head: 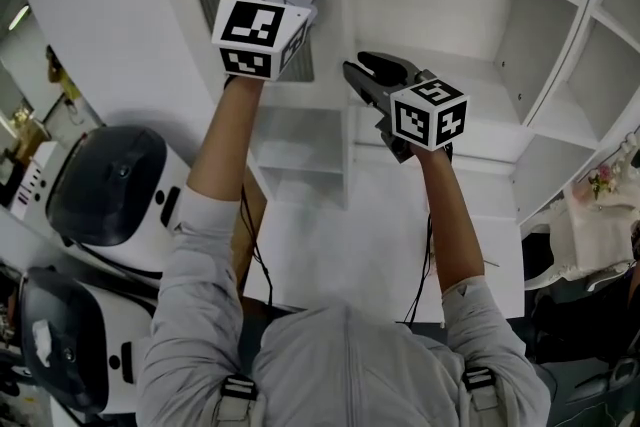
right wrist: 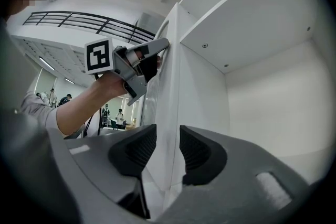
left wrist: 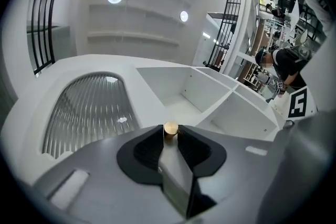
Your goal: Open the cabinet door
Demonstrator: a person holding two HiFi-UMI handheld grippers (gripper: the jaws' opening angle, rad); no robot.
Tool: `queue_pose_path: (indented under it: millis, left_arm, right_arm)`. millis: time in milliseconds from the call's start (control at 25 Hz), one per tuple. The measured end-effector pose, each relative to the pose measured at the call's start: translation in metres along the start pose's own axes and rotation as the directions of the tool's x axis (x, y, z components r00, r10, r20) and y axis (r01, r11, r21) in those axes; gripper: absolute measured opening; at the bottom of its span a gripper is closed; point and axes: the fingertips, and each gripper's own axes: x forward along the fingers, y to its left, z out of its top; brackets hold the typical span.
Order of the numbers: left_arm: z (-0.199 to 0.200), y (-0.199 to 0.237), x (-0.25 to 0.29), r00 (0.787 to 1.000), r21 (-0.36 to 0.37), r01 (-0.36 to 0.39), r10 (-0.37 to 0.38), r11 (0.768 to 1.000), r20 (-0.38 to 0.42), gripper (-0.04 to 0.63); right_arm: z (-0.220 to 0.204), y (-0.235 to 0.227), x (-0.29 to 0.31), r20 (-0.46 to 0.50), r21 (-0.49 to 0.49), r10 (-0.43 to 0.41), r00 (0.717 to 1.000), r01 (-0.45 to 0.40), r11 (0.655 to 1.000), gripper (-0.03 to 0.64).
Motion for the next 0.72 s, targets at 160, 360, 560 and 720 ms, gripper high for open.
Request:
queue_pose_path:
  millis: [160,360,560,720]
  left_arm:
    - [0.001,-0.001,0.001,1.000,0.008,-0.010,0.010,1.000,0.002,0.097]
    - [0.007,-0.001,-0.007,0.999,-0.020,-0.019,0.020,1.000,0.043,0.094]
    - [0.017,-0.003,-0.021,0.998,-0.036,-0.004,0.006,0.999,0.070,0.092]
    - [0.020,-0.002,-0.026,0.996,-0.089,0.013,-0.005,0.996,0.092,0.093]
  right_arm:
    - [0.000,0.001,0.001,-0.005,0.004,0.007,1.000,-0.007,1.000,0.141]
    - [-0.008,0.008,0.004,-0.033,0.009,0.016,0.999,-0.015,1.000,0.141]
    - [-0.013,0.018,0.005,-0.053,0.023,0.026,0.998,-0.025,0.999,0.141]
    - [-0.014,0.028,0.006,-0.072,0.015,0.011,0.997,-0.010,1.000,0.109]
